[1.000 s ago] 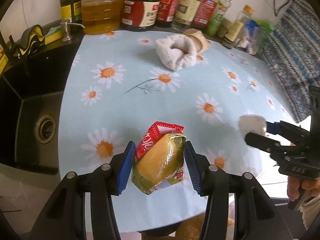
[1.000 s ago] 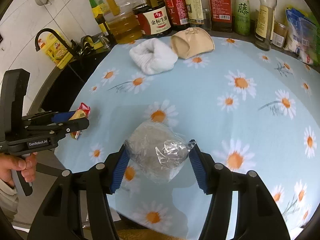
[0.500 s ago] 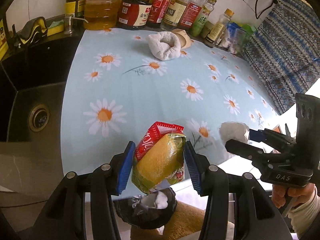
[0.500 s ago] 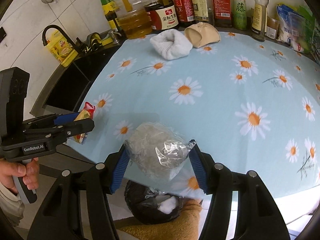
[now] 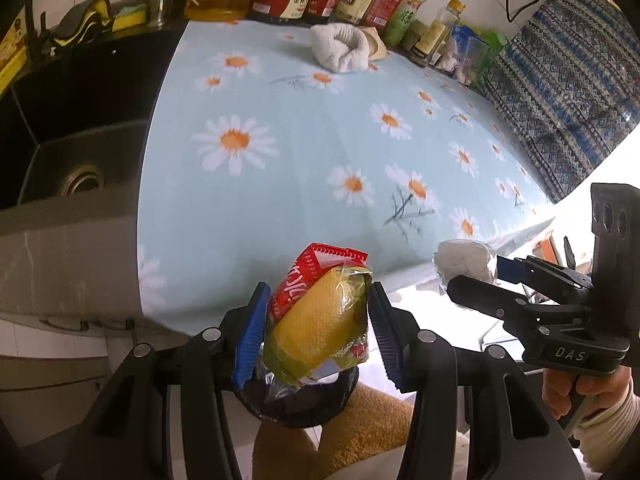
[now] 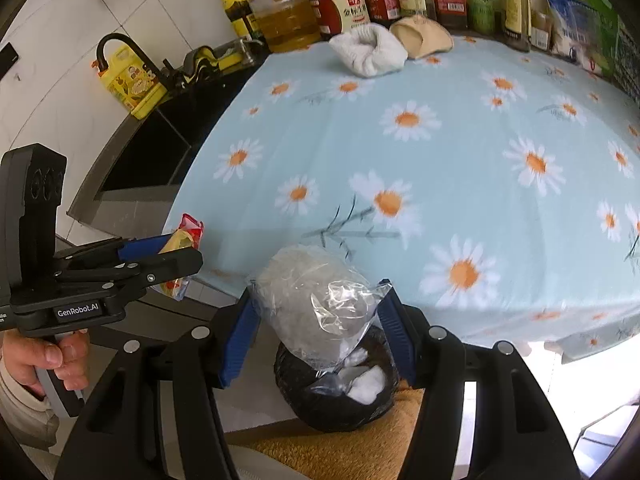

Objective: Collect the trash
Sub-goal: 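Carry the snack pack in the left tool while the right tool carries the plastic bag to the bin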

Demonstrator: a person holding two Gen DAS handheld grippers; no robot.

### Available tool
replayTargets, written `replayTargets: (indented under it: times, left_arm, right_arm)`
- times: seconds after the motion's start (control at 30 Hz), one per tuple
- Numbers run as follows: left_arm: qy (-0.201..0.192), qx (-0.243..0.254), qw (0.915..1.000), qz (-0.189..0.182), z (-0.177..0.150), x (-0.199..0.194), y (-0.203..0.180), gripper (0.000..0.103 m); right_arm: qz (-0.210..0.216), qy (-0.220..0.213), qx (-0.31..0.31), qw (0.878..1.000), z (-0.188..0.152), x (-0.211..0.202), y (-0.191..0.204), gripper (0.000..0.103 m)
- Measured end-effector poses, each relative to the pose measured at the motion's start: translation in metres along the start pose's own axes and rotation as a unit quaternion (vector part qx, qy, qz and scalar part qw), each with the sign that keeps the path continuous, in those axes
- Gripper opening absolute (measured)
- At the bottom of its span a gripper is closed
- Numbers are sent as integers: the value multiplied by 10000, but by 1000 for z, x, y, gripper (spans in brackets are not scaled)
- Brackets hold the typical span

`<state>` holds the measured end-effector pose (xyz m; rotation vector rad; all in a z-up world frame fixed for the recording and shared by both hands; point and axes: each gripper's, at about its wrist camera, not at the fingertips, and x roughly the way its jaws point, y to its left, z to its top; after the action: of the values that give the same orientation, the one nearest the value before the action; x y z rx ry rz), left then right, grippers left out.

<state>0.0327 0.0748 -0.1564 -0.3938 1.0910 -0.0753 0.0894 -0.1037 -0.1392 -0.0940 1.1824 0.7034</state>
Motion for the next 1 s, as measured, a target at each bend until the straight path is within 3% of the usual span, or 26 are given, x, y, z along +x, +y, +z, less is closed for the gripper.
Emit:
replayTargets:
  times: [0.47,1.0]
  left_arm:
    - [479,87,9987,-114,-54,26,2,47]
    - [1380,-518,9891,-25,-109,89,25,47]
  right_arm:
    - [-4,513,210,9985,-45,29,4,59]
    - [57,1090,518,9927,-75,69,-16,59]
